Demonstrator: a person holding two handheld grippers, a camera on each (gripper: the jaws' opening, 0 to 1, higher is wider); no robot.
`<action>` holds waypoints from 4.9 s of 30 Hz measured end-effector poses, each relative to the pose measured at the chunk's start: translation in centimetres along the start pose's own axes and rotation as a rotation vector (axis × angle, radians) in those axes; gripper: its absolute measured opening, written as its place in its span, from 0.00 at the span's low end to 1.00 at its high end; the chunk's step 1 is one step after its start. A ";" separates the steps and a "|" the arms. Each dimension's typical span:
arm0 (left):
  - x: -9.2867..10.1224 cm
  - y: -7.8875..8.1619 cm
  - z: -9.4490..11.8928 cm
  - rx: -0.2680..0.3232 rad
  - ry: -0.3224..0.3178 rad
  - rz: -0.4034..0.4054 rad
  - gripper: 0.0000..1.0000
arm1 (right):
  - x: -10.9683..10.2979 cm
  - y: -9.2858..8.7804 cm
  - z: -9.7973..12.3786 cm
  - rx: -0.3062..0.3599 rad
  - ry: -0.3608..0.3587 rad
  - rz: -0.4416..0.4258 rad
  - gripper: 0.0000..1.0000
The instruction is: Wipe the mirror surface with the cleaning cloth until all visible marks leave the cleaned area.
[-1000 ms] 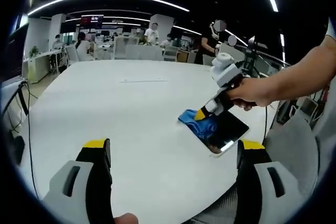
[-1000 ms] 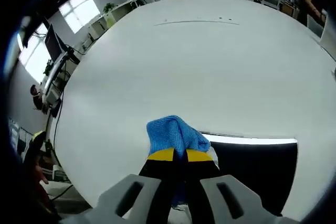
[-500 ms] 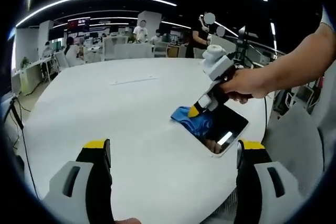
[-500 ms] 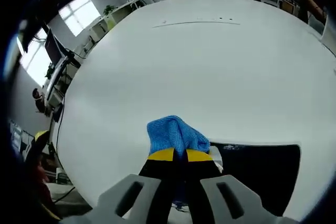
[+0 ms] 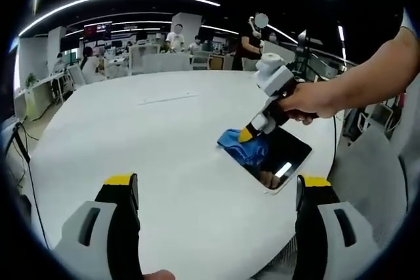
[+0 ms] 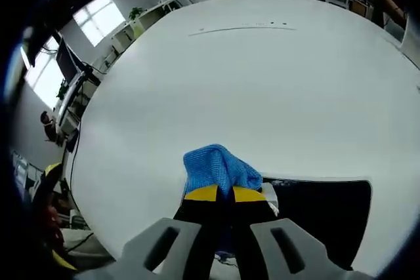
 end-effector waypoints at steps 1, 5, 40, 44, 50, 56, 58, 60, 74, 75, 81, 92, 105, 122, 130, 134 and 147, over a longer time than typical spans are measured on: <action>0.1 -0.1 0.0 -0.005 -0.003 0.011 0.99 | 0.2 0.1 -0.2 0.000 0.000 -0.002 0.00; 0.2 -0.1 -0.2 -0.022 -0.009 0.017 0.99 | 0.7 -0.1 0.1 0.001 -0.006 -0.006 0.00; 0.4 1.3 -0.2 0.027 0.014 0.000 0.99 | 2.7 -2.2 1.3 0.017 -0.055 -0.054 0.00; 1.1 1.0 -0.3 0.033 0.026 0.004 0.99 | 2.5 -3.1 1.7 -0.004 -0.050 -0.055 0.00; 2.1 0.1 -0.7 0.007 0.010 -0.022 0.99 | 2.2 -4.9 2.2 0.009 -0.041 -0.071 0.00; 2.6 0.1 -0.5 0.010 -0.002 -0.015 0.99 | 1.8 -6.1 3.2 0.017 -0.037 -0.076 0.00; 2.7 0.2 -0.4 0.010 -0.003 -0.003 0.99 | 1.8 -6.2 3.3 0.015 -0.037 -0.077 0.00; 2.8 0.2 -0.3 0.017 -0.016 0.028 0.96 | 1.6 -6.5 3.5 0.010 -0.030 -0.073 0.00; 2.9 0.7 -0.1 0.064 0.011 0.020 0.99 | 1.0 -7.6 4.3 0.004 -0.010 -0.065 0.00; 2.9 0.7 -0.1 0.066 0.010 0.022 0.99 | 1.0 -7.7 4.3 0.004 -0.009 -0.064 0.00; 3.1 0.7 -0.5 0.064 0.011 0.018 0.99 | 0.9 -8.3 4.6 -0.001 -0.004 -0.062 0.00; 3.7 0.7 -1.2 0.056 -0.003 0.014 0.99 | 0.8 -9.9 5.5 -0.020 0.035 -0.108 0.00; 4.3 0.3 -1.7 0.049 0.001 0.013 0.98 | 0.0 -10.6 5.8 -0.034 0.050 -0.057 0.00; 5.4 0.5 -2.0 0.054 -0.001 0.017 0.98 | 0.3 -10.9 5.9 -0.041 0.067 -0.029 0.00; 6.0 0.2 -2.1 0.049 -0.003 0.014 0.98 | 1.6 -11.1 6.2 -0.036 0.067 -0.036 0.00; 6.0 0.0 -1.9 0.042 0.002 0.009 0.98 | 2.3 -11.1 6.3 -0.036 0.064 -0.034 0.00; 6.1 -0.3 -2.4 0.048 0.018 0.035 0.98 | 3.0 -11.1 6.4 -0.043 0.063 -0.031 0.00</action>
Point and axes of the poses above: the point that each gripper's makers call its tool centre point, and the gripper's own axes: z roughly backward along the fingers, x roughly to its right, y roughly out of its top, the point moved 7 cm from there along z, roughly backward along the fingers, and after that the axes turned 6 degrees about -y, right-handed, at the moved point
